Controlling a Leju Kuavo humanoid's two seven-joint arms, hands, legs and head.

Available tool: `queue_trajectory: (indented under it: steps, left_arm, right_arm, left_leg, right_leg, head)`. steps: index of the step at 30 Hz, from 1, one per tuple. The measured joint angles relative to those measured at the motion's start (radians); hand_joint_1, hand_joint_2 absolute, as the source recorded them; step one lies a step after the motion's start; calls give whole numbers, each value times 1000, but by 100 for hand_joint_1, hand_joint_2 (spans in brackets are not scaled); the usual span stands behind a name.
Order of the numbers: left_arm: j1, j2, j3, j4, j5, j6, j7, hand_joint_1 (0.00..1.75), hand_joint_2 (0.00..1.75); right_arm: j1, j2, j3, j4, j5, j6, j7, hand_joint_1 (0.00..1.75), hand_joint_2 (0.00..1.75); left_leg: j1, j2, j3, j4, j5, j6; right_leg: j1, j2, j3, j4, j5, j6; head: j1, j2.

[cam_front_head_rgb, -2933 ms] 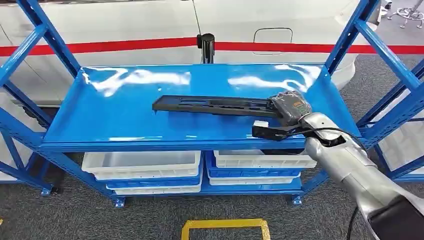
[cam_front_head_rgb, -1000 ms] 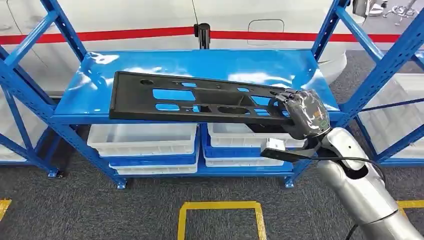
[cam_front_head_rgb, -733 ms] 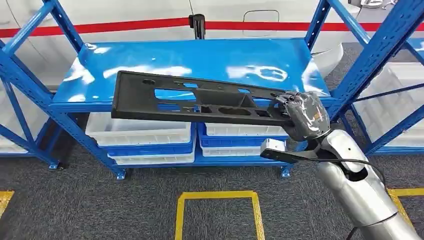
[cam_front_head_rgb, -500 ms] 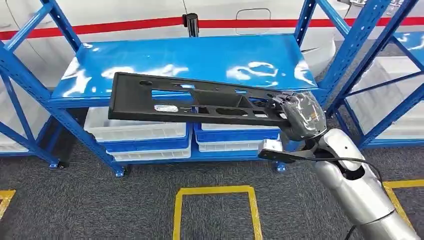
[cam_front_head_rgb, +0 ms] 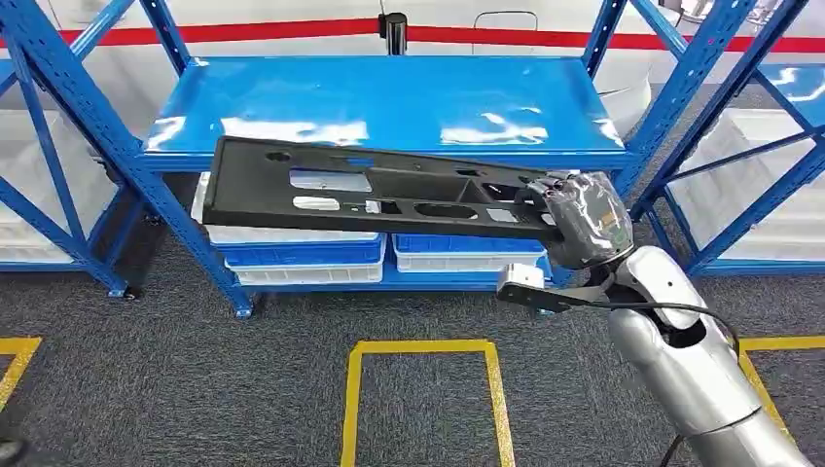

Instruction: Take the parts from the cabinet and place them on the table.

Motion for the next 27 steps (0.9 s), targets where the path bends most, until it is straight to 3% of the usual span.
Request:
queue_trajectory:
  steps: [1, 2, 3, 4, 5, 6, 7, 9, 10, 11, 13, 14, 15, 16, 17, 18, 19, 20, 21, 22, 23, 25, 26, 27]
  left_arm:
    - [0, 0, 0, 0, 0, 0, 0, 0, 175]
    - [0, -2, 0, 0, 0, 0, 0, 0, 175]
    - [-1, -3, 0, 0, 0, 0, 1, 0, 175]
    - [-1, -3, 0, 0, 0, 0, 2, 0, 175]
    - [-1, -3, 0, 0, 0, 1, 2, 0, 175]
    - [-2, -3, 0, -1, 0, 2, 3, 0, 175]
    - [-3, -3, 0, -1, -1, 2, 3, 0, 175]
    - [-5, -3, 0, -1, 0, 3, 6, 0, 175]
    - [-4, -3, -1, -1, 0, 3, 8, 0, 175]
    - [-2, 2, -1, 0, 0, 4, 10, 0, 175]
    - [-3, 1, -2, 0, -1, 4, 12, 0, 175]
    - [-4, 1, -2, 0, -1, 4, 14, 0, 175]
    - [-5, 1, -3, 0, -1, 4, 16, 0, 175]
    - [-7, 2, -3, 0, -2, 4, 17, 0, 175]
    - [-8, 2, -3, 0, -2, 4, 18, 0, 175]
    - [-10, 2, -3, 0, -2, 5, 19, 0, 175]
    - [-13, 2, -3, 0, -2, 5, 19, 0, 175]
    - [-16, 2, -3, 0, -2, 5, 19, 0, 175]
    - [-20, 3, -3, -1, -2, 5, 19, 0, 175]
    - [-22, 4, -3, -1, -3, 5, 19, 0, 175]
    - [-24, 4, -3, -1, -3, 5, 19, 0, 175]
    - [-24, 5, -3, -1, -4, 5, 19, 0, 175]
    - [-23, 4, -3, -1, -3, 5, 20, 0, 175]
    - [-25, 2, -4, -1, -4, 5, 20, 0, 175]
  right_arm:
    - [1, 0, 0, 2, 0, 0, 0, 175, 175]
    - [0, 0, -2, 3, 0, 0, 0, 175, 175]
    - [0, 0, -4, 5, 0, 0, 0, 175, 175]
    - [-2, 0, -8, 6, 1, 0, 0, 175, 175]
    - [-4, 1, -9, 6, 1, 0, 0, 175, 175]
    - [-12, 2, -11, 6, 3, 0, 0, 175, 175]
    - [-16, 3, -12, 6, 3, 0, 0, 175, 175]
    - [-22, 5, -17, 10, 3, 0, 0, 175, 175]
    - [-21, 5, -18, 13, 3, 0, 0, 175, 175]
    - [-24, 6, -17, 16, 3, 1, 0, 175, 175]
    - [-31, 11, -19, 20, 3, 2, 0, 175, 175]
    - [-34, 13, -20, 21, 4, 2, 0, 175, 175]
    - [-36, 13, -21, 23, 5, 2, 0, 175, 175]
    - [-36, 14, -23, 26, 5, 2, -1, 175, 175]
    - [-36, 15, -24, 29, 6, 2, -1, 175, 175]
    - [-36, 15, -24, 32, 6, 2, -1, 175, 175]
    - [-37, 15, -26, 34, 6, 2, -1, 175, 175]
    - [-38, 15, -28, 36, 6, 2, -1, 175, 175]
    - [-41, 15, -30, 35, 6, 2, -1, 175, 175]
    - [-45, 15, -32, 36, 6, 2, -1, 175, 175]
    - [-48, 15, -32, 36, 6, 2, -2, 175, 175]
    - [-50, 16, -32, 37, 6, 2, -2, 175, 175]
    - [-50, 16, -32, 39, 6, 2, -2, 175, 175]
    - [-52, 15, -34, 39, 6, 2, -2, 175, 175]
  left_leg:
    - [-1, 1, -18, 0, 14, -1]
    - [-2, 2, -38, 1, 28, -2]
    - [-3, 3, -54, 2, 42, -5]
    - [-3, 3, -69, 2, 54, -8]
    - [-3, 3, -77, 4, 62, -12]
    - [-11, 2, -89, 9, 72, -19]
    - [-12, 3, -93, 10, 82, -23]
    - [-7, 3, -96, 3, 107, -31]
    - [-7, 2, -98, 1, 116, -40]
    - [-2, -1, -104, 1, 113, -44]
    - [7, -7, -144, 100, -26, -60]
    - [11, -7, -163, 176, -83, -66]
    - [14, -7, -180, 257, -120, -72]
    - [17, -7, -184, 313, -125, -76]
    - [19, -7, -169, 327, -103, -78]
    - [22, -7, -137, 302, -69, -78]
    - [24, -7, -81, 240, -38, -76]
    - [24, -9, -14, 157, -28, -70]
    - [22, -15, 66, 58, -58, -61]
    - [18, -16, 104, -11, -79, -55]
    - [14, -15, 98, -10, -81, -53]
    - [5, -14, 91, -13, -66, -37]
    - [15, -9, 80, -30, -43, -23]
    - [10, -3, 75, -31, -30, -19]
  right_leg:
    - [0, 0, 2, 47, 2, 10]
    - [1, 0, 22, 56, 26, 26]
    - [1, 0, 63, 23, 57, 38]
    - [1, 0, 123, -47, 80, 43]
    - [1, 0, 174, -113, 80, 41]
    - [5, -1, 271, -240, 40, 29]
    - [16, 2, 293, -296, 18, 22]
    - [23, 2, 266, -284, 30, 13]
    - [20, 1, 259, -288, 39, 0]
    - [0, -1, 256, -289, 48, -11]
    - [1, -6, 231, -288, 81, -33]
    - [2, -5, 215, -288, 95, -34]
    - [3, -5, 198, -287, 108, -34]
    - [3, -5, 182, -286, 120, -31]
    - [3, -5, 166, -285, 132, -28]
    - [2, -5, 152, -284, 142, -25]
    - [2, -4, 140, -284, 153, -20]
    - [2, -3, 130, -284, 162, -14]
    - [2, -4, 125, -283, 171, -9]
    - [7, -5, 120, -282, 179, 1]
    - [5, -7, 118, -287, 191, 10]
    - [0, -7, 119, -296, 209, 26]
    - [7, -7, 113, -290, 206, 30]
    - [4, -4, 96, -269, 169, 23]
  head:
    - [3, 0]
    - [3, 0]
    - [3, 0]
    - [3, 0]
    - [3, 0]
    - [4, 0]
    - [0, 0]
    - [-8, 0]
    - [-7, 0]
    - [-4, 0]
    - [-13, 0]
    - [-13, 0]
    - [-13, 0]
    - [-13, 0]
    - [-13, 0]
    - [-14, 0]
    - [-13, 0]
    - [-14, 0]
    - [-14, 0]
    - [-12, 0]
    - [-11, 0]
    - [-13, 0]
    - [-11, 0]
    - [-12, 0]
